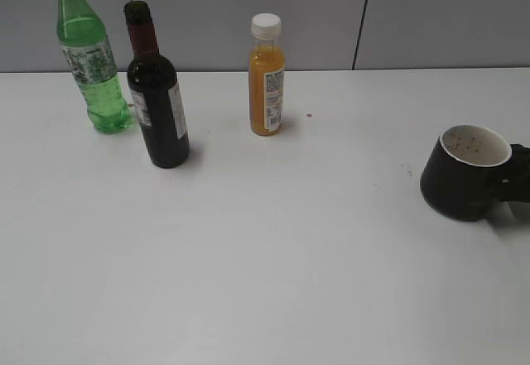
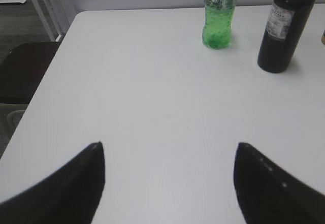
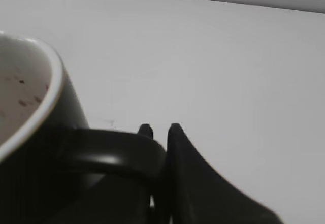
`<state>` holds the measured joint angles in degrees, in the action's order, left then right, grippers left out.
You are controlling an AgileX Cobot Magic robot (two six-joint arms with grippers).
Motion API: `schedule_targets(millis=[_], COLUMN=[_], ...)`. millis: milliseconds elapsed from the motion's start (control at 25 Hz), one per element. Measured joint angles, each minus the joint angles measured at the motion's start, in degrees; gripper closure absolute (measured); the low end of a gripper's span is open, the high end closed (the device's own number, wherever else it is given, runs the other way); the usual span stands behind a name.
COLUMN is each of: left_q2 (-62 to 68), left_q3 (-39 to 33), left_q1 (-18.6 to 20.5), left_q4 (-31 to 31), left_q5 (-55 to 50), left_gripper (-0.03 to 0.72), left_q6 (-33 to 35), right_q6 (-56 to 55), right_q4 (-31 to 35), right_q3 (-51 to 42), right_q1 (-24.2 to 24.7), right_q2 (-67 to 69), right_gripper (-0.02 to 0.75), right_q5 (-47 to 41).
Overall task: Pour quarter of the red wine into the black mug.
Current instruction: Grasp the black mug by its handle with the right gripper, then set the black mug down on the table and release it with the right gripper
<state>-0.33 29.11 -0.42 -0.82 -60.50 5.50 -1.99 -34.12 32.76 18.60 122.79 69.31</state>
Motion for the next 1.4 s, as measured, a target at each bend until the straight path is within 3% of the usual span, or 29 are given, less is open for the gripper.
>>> schedule_targets(millis=[360, 640, 1240, 1400], left_q2=[0.0, 0.0, 0.0, 0.0], left_q3=[0.0, 0.0, 0.0, 0.0], left_q1=[0.0, 0.0, 0.0, 0.0], left_q4=[0.0, 0.0, 0.0, 0.0], left_q5=[0.0, 0.0, 0.0, 0.0], left_gripper=[0.099, 0.099, 0.099, 0.099], left_q6=[0.0, 0.0, 0.0, 0.0], right_q6=[-3.9, -4.7, -14.1, -17.3], right_q4=[-7.5, -11.5, -27.0, -27.7], right_q3=[0.0, 2.3, 19.9, 24.8], right_q1=[-1.3, -10.7, -29.9, -33.7], right_q2=[-5.1, -6.4, 0.6, 3.9], right_gripper=[0.692, 0.693, 0.693, 0.693], right_q5=[-2.5, -2.6, -2.9, -2.5])
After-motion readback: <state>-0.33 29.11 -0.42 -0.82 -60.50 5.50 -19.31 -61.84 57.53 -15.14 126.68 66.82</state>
